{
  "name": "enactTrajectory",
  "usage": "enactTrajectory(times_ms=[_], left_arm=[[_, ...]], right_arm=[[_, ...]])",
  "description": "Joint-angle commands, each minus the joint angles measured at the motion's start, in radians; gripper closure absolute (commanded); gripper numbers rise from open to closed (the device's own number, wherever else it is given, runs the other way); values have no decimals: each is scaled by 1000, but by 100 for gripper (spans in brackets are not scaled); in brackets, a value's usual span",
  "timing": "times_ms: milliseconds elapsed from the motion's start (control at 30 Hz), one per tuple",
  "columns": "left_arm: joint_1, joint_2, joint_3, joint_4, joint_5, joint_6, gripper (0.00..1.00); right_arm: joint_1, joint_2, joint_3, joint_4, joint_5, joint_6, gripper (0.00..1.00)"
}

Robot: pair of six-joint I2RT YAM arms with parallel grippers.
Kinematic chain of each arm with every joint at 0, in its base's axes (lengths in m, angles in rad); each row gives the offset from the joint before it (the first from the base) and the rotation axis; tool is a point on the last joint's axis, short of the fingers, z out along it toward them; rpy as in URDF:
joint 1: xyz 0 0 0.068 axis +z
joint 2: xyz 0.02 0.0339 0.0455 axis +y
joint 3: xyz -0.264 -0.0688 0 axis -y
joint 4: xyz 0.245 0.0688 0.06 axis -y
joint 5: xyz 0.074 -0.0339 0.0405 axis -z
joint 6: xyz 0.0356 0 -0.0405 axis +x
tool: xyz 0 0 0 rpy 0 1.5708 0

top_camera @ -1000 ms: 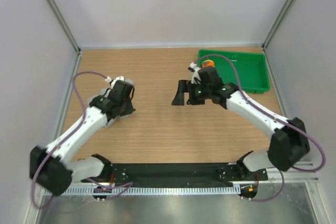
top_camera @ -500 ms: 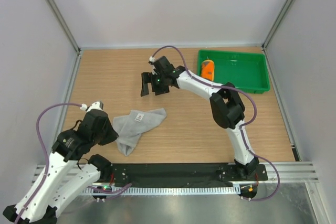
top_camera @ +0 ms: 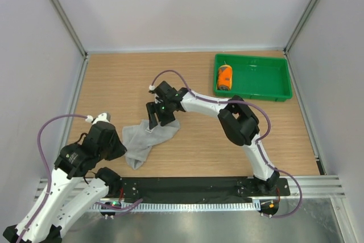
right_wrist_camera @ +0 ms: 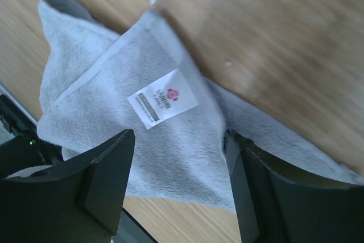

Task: Roll the towels
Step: Move the towel to the center of the board, then flatten the towel

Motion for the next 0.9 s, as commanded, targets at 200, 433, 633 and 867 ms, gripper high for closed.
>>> enactTrajectory(times_ms=[200, 433, 633, 867], left_arm=[[0, -21, -2, 3, 5, 9, 100], [1, -35, -2, 0, 3, 9, 100], [1, -44, -2, 2, 0, 4, 99], [0, -49, -1, -1, -5, 1, 100]], right_arm=[[30, 12, 0, 21, -28, -2, 58], [30, 9, 15, -47, 92, -23, 46], [30, -15, -26, -42, 104, -28, 51], [30, -34, -77, -12, 71, -23, 99]])
